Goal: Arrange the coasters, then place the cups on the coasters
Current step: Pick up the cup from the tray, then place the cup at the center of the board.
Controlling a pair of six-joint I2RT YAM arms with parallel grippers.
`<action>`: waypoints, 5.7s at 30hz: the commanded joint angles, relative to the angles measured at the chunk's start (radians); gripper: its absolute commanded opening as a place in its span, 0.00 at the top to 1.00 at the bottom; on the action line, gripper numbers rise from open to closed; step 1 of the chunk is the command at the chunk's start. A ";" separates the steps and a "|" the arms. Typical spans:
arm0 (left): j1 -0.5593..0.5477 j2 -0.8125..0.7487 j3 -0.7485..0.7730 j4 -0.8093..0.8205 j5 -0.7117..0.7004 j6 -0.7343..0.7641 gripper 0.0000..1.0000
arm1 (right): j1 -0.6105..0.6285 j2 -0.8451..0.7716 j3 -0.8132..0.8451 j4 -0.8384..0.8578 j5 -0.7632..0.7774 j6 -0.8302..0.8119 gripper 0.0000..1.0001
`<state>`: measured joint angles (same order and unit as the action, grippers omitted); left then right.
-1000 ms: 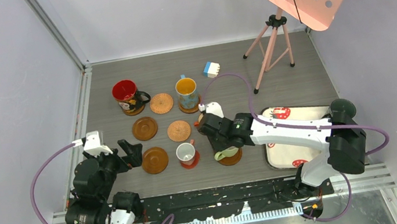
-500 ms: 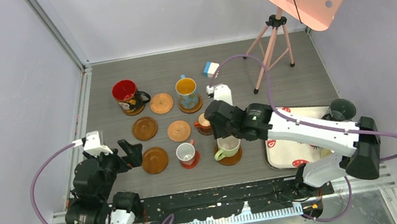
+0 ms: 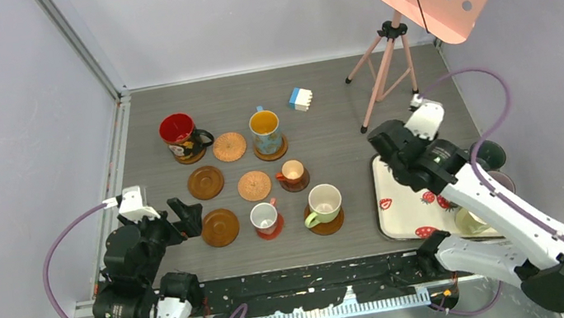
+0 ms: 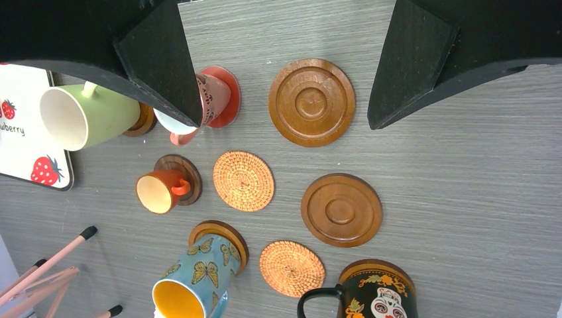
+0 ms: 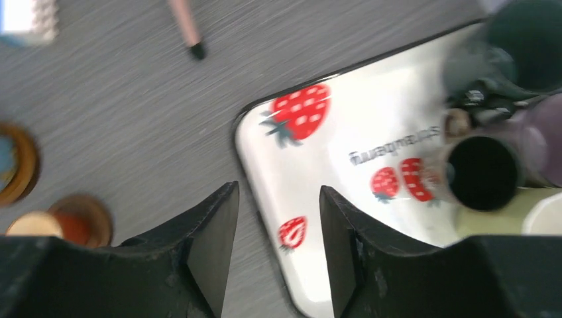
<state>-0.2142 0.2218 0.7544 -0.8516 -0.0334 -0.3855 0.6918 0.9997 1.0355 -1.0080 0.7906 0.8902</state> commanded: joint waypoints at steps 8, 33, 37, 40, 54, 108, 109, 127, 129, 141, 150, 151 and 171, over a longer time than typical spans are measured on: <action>-0.002 -0.007 -0.003 0.046 0.004 0.007 0.01 | -0.437 -0.143 -0.123 0.129 0.073 -0.190 0.41; -0.002 0.030 -0.004 0.050 0.022 0.008 0.01 | -0.930 0.039 -0.348 0.416 -0.275 -0.315 0.42; -0.002 0.030 -0.004 0.049 0.017 0.007 0.01 | -0.930 0.054 -0.365 0.440 -0.302 -0.315 0.43; -0.002 0.031 -0.004 0.049 0.017 0.007 0.01 | -0.931 0.058 -0.368 0.444 -0.303 -0.317 0.44; -0.002 0.030 -0.004 0.047 0.015 0.007 0.01 | -0.931 0.037 -0.388 0.443 -0.346 -0.318 0.52; -0.003 0.024 -0.004 0.054 0.027 0.008 0.01 | -0.608 0.006 -0.310 0.402 -0.645 -0.473 0.95; -0.002 0.024 -0.004 0.054 0.027 0.008 0.01 | -0.594 0.012 -0.308 0.400 -0.633 -0.473 0.95; -0.002 0.032 -0.006 0.054 0.027 0.008 0.01 | -0.549 0.092 -0.289 0.367 -0.529 -0.495 0.85; -0.002 0.034 -0.004 0.054 0.027 0.008 0.01 | -0.547 0.081 -0.275 0.362 -0.517 -0.508 0.93; -0.002 0.022 -0.006 0.054 0.027 0.008 0.01 | -0.451 0.101 -0.091 0.310 -0.512 -0.552 0.95; -0.003 0.013 -0.006 0.052 0.024 0.010 0.01 | -0.279 0.167 0.012 0.422 -0.629 -0.656 0.95; -0.002 0.012 -0.006 0.052 0.023 0.010 0.01 | -0.270 0.204 0.025 0.421 -0.629 -0.668 0.95; -0.002 0.024 -0.006 0.046 -0.002 0.004 0.01 | -0.050 0.578 0.147 0.425 -0.456 -0.584 0.85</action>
<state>-0.2142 0.2363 0.7490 -0.8490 -0.0257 -0.3855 0.6323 1.5661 1.1347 -0.6281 0.2714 0.2802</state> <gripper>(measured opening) 0.992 0.150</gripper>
